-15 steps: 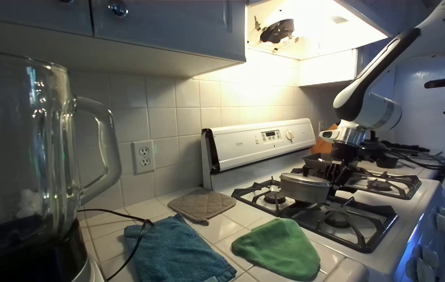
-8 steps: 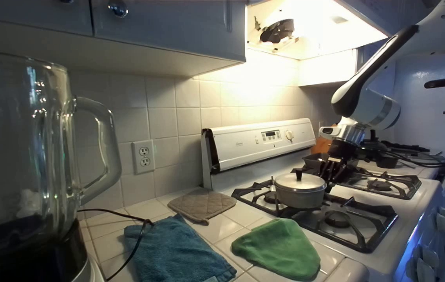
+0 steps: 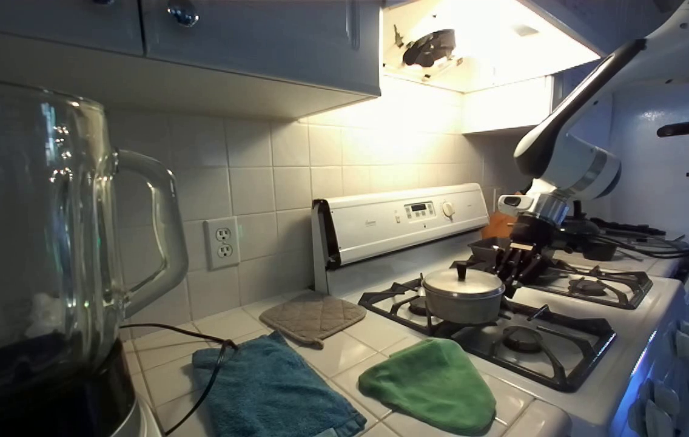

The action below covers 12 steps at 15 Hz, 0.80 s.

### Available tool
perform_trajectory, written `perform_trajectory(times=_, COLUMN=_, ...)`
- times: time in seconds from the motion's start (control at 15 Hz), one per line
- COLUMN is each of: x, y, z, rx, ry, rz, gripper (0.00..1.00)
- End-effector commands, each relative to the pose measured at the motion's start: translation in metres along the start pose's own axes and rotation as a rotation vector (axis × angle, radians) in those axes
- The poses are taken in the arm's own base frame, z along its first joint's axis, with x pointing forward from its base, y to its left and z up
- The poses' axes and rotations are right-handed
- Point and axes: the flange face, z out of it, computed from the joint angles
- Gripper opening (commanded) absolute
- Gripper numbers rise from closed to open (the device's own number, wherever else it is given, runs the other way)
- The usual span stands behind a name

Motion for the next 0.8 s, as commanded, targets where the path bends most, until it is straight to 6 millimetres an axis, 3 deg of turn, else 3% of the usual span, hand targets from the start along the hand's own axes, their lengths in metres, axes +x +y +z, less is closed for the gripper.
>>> perform_trajectory(times=0.0, x=0.0003, y=0.0012, z=-0.0106, rx=0.029, ry=0.084, rz=-0.034, gripper=0.10)
perform_trajectory(times=0.2, x=-0.0030, y=0.0016, z=-0.0109, rx=0.048, ry=0.098, rz=-0.037, gripper=0.10)
perform_trajectory(times=0.27, x=-0.0039, y=0.0019, z=-0.0108, rx=0.052, ry=0.094, rz=-0.036, gripper=0.30)
perform_trajectory(times=0.33, x=-0.0046, y=0.0020, z=-0.0098, rx=0.055, ry=0.091, rz=-0.032, gripper=0.58)
perform_trajectory(times=0.47, x=-0.0049, y=0.0017, z=-0.0088, rx=0.061, ry=0.090, rz=-0.029, gripper=0.57)
perform_trajectory(times=0.73, x=-0.0029, y=0.0005, z=-0.0063, rx=0.071, ry=0.091, rz=-0.030, gripper=0.82)
